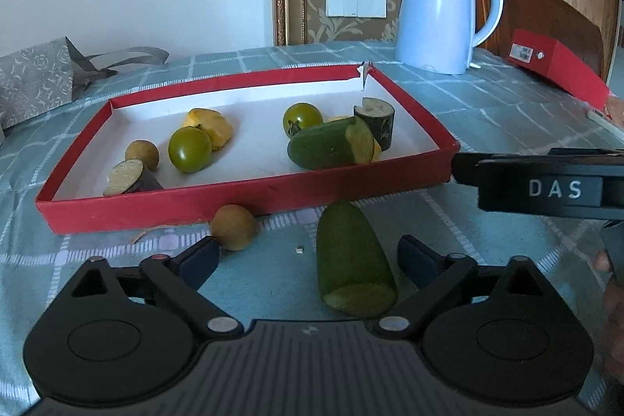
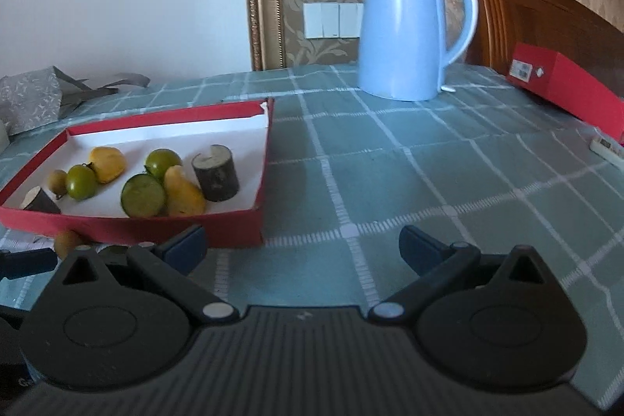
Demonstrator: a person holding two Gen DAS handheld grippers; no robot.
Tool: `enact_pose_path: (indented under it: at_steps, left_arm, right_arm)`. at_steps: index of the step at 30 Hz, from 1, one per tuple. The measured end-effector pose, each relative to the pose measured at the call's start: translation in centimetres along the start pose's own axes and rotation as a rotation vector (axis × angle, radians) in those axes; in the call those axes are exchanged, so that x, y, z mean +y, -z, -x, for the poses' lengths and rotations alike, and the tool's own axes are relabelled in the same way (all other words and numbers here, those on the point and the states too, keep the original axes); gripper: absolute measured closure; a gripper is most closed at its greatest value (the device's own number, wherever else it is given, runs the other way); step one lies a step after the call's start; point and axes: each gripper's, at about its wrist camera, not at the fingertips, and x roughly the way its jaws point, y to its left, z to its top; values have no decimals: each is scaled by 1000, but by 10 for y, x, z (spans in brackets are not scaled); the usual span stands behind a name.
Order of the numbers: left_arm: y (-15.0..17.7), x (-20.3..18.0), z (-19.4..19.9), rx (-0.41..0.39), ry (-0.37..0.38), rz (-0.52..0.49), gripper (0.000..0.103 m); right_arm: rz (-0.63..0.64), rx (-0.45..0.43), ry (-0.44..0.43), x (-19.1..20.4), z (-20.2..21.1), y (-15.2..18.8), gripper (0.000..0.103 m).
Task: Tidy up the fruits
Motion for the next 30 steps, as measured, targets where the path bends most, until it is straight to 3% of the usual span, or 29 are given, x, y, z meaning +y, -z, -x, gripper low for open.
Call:
enact_pose_path:
  at_steps: [4, 10, 22, 26, 28, 30]
  left_arm:
    - [-1, -4, -3, 12, -39, -19, 3]
    - [0, -22, 1, -24, -110, -134, 4]
    - [-2, -13, -3, -1, -69, -89, 2]
    - [0, -13, 3, -12, -30, -98, 24]
    - [3, -15, 7, -25, -36, -115, 48]
    - [4, -16, 11, -37, 25, -135, 70]
  right_arm:
    - [0, 5, -1, 1, -1, 0, 0]
    - [18, 15, -5, 4, -2, 0, 0]
    - [25, 27, 2, 4, -5, 1, 0]
    - [27, 27, 5, 4, -6, 2, 0]
    - [28, 30, 5, 4, -6, 2, 0]
    - [30, 34, 5, 4, -7, 2, 0]
